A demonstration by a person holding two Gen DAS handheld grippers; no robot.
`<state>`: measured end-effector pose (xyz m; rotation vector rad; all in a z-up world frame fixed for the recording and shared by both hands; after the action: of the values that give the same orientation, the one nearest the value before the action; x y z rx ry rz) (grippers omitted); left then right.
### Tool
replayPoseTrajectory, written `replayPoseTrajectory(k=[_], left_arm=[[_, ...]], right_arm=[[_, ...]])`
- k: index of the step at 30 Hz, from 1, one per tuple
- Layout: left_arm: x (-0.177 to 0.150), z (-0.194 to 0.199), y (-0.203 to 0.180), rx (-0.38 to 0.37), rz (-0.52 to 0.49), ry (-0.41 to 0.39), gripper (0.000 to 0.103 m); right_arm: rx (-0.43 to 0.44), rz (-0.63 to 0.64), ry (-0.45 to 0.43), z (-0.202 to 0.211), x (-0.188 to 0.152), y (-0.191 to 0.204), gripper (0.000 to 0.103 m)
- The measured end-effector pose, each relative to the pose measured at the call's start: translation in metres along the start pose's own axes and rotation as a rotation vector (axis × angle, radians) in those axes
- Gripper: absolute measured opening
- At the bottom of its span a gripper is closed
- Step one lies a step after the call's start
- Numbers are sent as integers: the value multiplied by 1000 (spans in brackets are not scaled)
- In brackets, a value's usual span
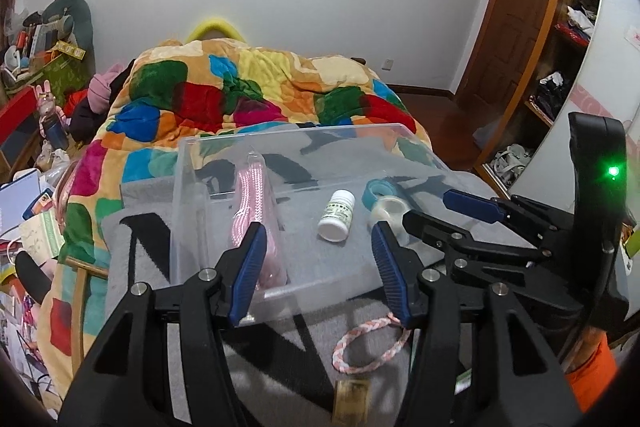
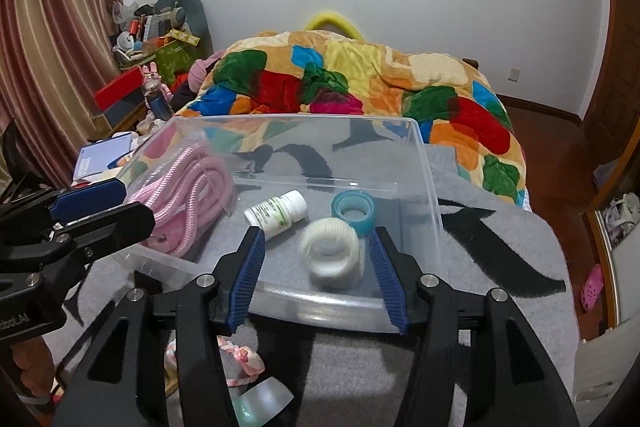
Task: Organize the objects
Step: 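Lower the pill bottle and white tape into the clear box and open both grippers, then grasp the white tube with the right gripper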
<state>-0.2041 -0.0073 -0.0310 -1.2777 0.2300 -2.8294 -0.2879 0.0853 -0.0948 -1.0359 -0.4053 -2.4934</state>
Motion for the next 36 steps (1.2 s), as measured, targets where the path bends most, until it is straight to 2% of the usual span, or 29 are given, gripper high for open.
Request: replayPoseTrajectory(k=[5, 10, 14, 22, 27, 31, 36], left_arm=[[-5, 16, 2, -6, -2, -19, 70], [-21, 27, 4, 0, -12, -14, 76], [-46, 27, 3, 0, -33, 28, 76], [-100, 16, -3, -16, -46, 141, 76], [-120, 11, -9, -29, -36, 180, 76], [-125, 7, -12, -17, -52, 183, 76], [-125, 0, -15, -3, -69, 177, 65]], right_arm=[[2, 23, -20, 17, -5, 2, 51], [42, 25, -33, 40, -19, 3, 53], [69, 35, -29, 55, -40, 7, 54], [109, 93, 67, 58, -102, 25, 55], [155, 105, 119, 56, -129, 35, 55], [154, 128, 131, 54, -140, 40, 54], [138, 181, 119, 62, -147, 48, 30]])
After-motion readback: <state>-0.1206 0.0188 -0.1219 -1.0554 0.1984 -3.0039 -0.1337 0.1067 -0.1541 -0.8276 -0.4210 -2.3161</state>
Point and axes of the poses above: each gripper's, at about its wrist camera, not at the fingertips, and z roughly against the way its jaws point, y to its left, x to its top, the point moved 8 cm from there along -z, roughly the way its jaws point, and after that the axes turned 2 degrees about -y, right-handed, at the moved point
